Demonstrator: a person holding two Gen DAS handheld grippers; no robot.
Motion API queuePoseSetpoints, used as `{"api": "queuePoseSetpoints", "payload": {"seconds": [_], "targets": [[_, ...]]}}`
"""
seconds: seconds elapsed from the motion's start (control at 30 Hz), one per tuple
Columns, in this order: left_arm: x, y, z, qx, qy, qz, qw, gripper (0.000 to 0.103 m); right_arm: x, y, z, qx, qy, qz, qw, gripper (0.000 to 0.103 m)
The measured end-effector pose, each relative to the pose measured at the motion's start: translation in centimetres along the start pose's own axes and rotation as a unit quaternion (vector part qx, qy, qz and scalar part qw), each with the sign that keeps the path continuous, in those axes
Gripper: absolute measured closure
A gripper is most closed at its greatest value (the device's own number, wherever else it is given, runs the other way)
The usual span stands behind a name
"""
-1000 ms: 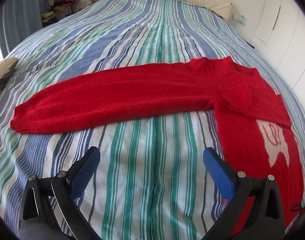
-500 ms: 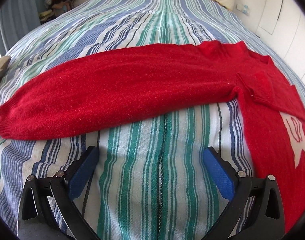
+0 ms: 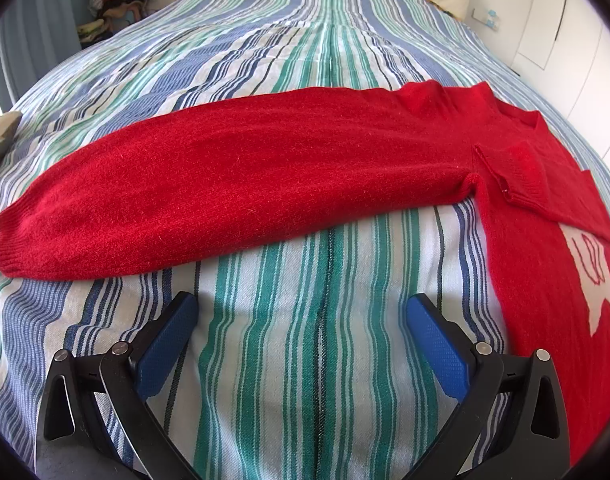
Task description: Fold small clothes
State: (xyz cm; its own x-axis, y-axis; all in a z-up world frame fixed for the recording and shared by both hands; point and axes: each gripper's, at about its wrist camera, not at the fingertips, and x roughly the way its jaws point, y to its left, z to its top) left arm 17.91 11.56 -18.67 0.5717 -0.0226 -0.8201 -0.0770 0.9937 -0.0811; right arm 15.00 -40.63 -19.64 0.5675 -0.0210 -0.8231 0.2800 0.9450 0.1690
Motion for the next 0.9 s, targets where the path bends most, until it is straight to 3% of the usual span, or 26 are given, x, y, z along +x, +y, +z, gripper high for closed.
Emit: {"api": "queuePoseSetpoints", "payload": {"seconds": [0.2,0.9], "targets": [[0.0,0.0,0.0,0.000,0.000,0.000,1.0000,0.000,0.9,0.9,0.1,-0.021,0.010,-0.007,1.000,0.002],[0.0,0.0,0.0,0.000,0.000,0.000,1.0000,0.000,0.1,-0.1,-0.1,-0.001,0.000,0.005,1.000,0.002]]}}
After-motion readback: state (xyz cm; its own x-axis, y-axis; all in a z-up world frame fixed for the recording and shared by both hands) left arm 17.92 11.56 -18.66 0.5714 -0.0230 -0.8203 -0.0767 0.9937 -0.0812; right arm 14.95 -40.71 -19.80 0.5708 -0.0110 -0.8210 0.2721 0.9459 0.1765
